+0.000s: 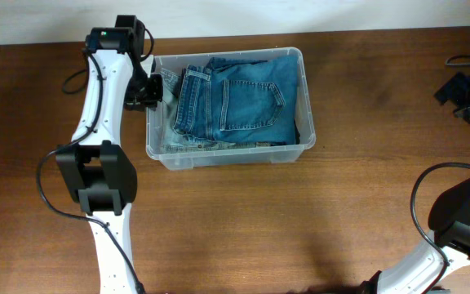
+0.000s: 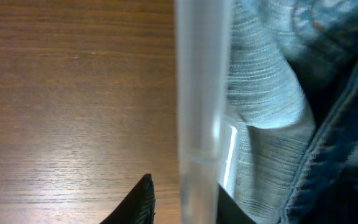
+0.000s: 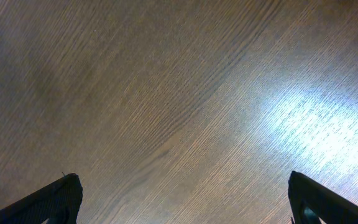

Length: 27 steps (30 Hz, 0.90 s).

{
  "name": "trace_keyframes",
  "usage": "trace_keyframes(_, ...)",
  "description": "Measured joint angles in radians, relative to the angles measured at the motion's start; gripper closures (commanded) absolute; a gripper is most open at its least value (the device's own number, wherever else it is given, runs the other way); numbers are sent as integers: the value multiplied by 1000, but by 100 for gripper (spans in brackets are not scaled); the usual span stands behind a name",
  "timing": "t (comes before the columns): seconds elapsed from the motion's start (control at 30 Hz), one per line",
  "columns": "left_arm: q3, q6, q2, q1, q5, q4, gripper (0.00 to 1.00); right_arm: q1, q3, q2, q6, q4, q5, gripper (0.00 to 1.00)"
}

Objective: Pack container

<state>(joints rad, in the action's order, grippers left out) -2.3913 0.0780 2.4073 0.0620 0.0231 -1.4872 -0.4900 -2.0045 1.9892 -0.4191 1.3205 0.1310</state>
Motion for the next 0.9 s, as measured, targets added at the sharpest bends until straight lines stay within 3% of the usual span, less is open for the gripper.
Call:
trace_keyframes(0.07,-27,-6,11,-2,-2,-27,59,0,0,0,0,0,0,2)
trace_keyframes(0.1,-41,-6,16,-2,-5,-41,46,0,0,0,0,0,0,2)
trace_keyframes(0.17,-92,-12,23,-3,-10,-89,2,0,0,0,0,0,0,2)
trace_keyframes(0.3,-251,-9,24,-4,-14,-184,1,0,0,0,0,0,0,2)
trace_keyframes(0.47,-363,-10,-6,-5,0,-196,1,0,0,0,0,0,0,1)
trace_keyframes(0.7,-339,-10,-171,-5,50,-196,1,0,0,0,0,0,0,2)
trace_keyframes(0.9,-126,-10,-522,-1,79,-193,1,0,0,0,0,2,0,1)
